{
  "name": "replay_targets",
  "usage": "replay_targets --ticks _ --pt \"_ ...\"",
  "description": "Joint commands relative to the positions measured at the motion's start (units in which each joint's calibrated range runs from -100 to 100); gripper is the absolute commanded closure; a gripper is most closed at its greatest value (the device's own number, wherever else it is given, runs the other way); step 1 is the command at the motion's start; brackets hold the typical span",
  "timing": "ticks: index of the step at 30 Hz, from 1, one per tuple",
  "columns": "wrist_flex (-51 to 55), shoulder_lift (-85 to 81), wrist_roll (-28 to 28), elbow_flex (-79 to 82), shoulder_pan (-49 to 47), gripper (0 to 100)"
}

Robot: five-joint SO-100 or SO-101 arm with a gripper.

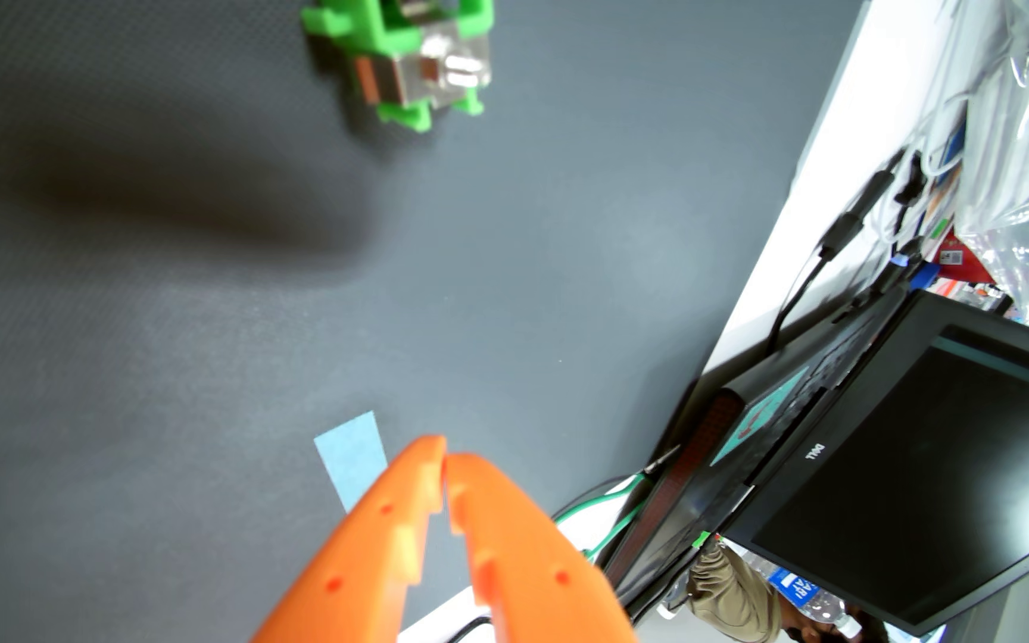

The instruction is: Insert Battery

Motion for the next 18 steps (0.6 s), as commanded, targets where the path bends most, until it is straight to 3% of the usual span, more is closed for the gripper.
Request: replay_targets --ticks 1,18 --pt "-0.34 -4.77 0.3 0.41 -0.74 98" --pt "6.1 -20.94 -0.16 6.36 -0.74 98"
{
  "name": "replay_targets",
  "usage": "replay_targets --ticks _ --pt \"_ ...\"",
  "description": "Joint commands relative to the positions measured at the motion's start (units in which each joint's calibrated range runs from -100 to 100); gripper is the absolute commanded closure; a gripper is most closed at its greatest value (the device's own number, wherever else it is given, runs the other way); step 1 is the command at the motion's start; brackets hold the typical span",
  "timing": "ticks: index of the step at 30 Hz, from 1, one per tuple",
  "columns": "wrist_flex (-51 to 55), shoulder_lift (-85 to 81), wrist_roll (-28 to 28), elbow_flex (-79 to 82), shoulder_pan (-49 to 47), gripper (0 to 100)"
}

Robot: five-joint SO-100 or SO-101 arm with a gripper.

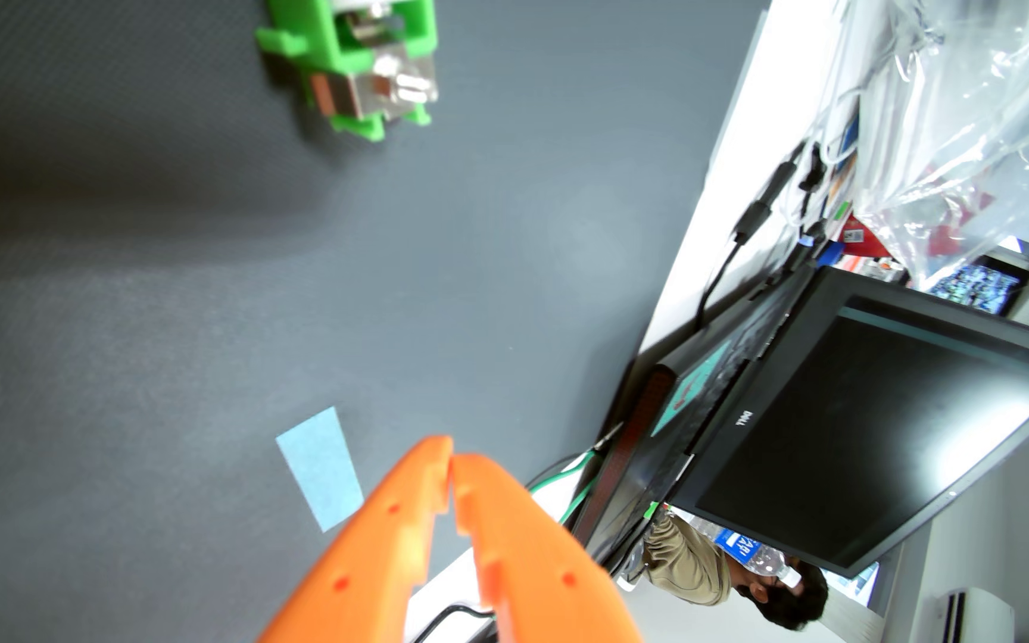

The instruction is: Insert Battery

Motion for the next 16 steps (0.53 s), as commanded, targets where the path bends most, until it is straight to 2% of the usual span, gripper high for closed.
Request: replay_targets --ticks 1,16 --pt "0.24 -1.73 -0.22 0.3 -0.33 98" --pt "0.24 -7.9 -0.16 2.64 -0.22 98"
